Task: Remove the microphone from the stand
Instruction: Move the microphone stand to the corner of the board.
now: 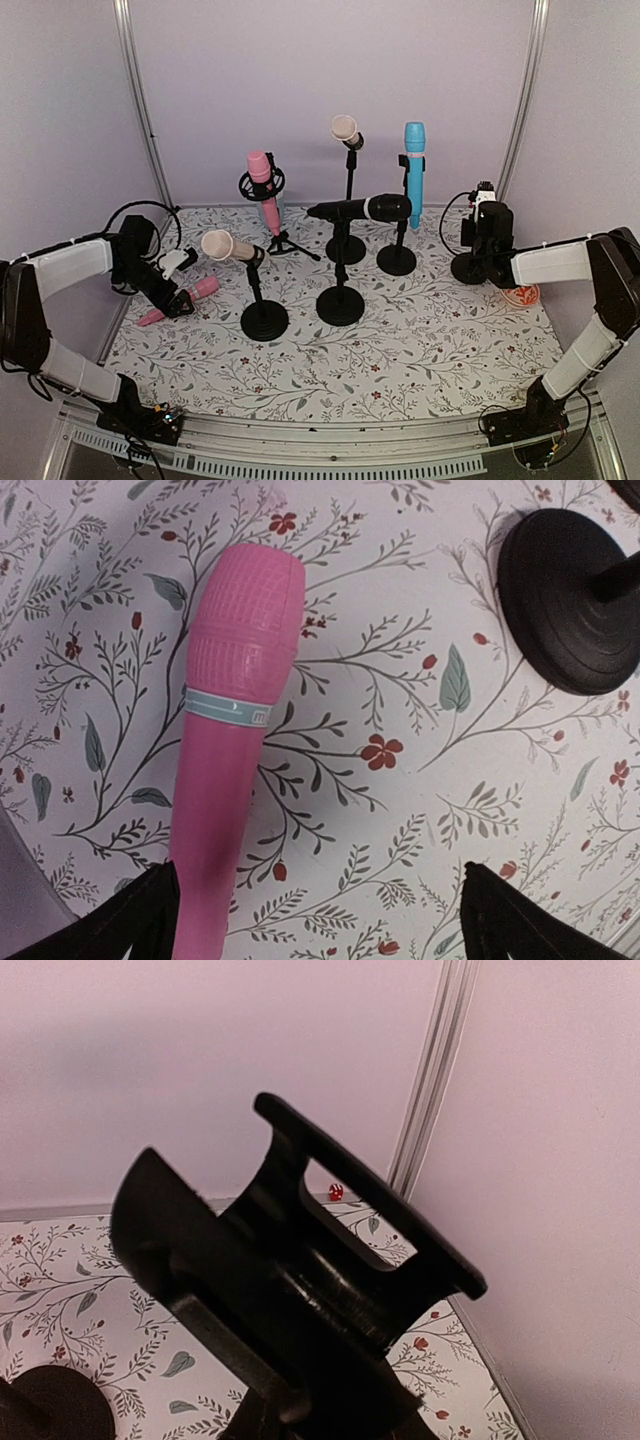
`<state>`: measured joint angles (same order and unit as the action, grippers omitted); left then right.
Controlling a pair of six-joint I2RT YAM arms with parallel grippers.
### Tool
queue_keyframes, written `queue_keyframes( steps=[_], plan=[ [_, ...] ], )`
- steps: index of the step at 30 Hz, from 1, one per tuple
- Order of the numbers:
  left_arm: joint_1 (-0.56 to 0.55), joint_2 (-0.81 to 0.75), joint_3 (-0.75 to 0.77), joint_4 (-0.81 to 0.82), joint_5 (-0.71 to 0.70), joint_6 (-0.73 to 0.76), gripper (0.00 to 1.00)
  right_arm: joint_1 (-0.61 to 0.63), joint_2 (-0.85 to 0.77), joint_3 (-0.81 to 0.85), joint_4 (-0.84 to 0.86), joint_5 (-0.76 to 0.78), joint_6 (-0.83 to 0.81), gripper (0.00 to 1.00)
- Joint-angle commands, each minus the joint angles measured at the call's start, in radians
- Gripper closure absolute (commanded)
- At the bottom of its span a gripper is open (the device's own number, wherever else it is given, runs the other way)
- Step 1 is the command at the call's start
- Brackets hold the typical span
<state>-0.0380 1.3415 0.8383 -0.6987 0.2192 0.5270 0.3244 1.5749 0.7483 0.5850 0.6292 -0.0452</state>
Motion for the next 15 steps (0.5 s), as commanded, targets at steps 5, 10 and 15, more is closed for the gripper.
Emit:
queue_keyframes(
  steps=[5, 10, 15],
  plan=[
    [-0.033, 0.020, 0.017, 0.043, -0.030, -0.026, 0.01, -0.021, -0.004, 0.084, -0.027, -0.082, 0.038, 0.58],
    [-0.033, -0.011, 0.080, -0.014, -0.029, -0.012, 0.01, -0.022, -0.080, 0.084, -0.094, -0.121, 0.081, 0.15],
    [-0.034, -0.041, 0.178, -0.087, -0.004, -0.008, 0.01, -0.021, -0.189, 0.079, -0.206, -0.152, 0.125, 0.04]
  ],
)
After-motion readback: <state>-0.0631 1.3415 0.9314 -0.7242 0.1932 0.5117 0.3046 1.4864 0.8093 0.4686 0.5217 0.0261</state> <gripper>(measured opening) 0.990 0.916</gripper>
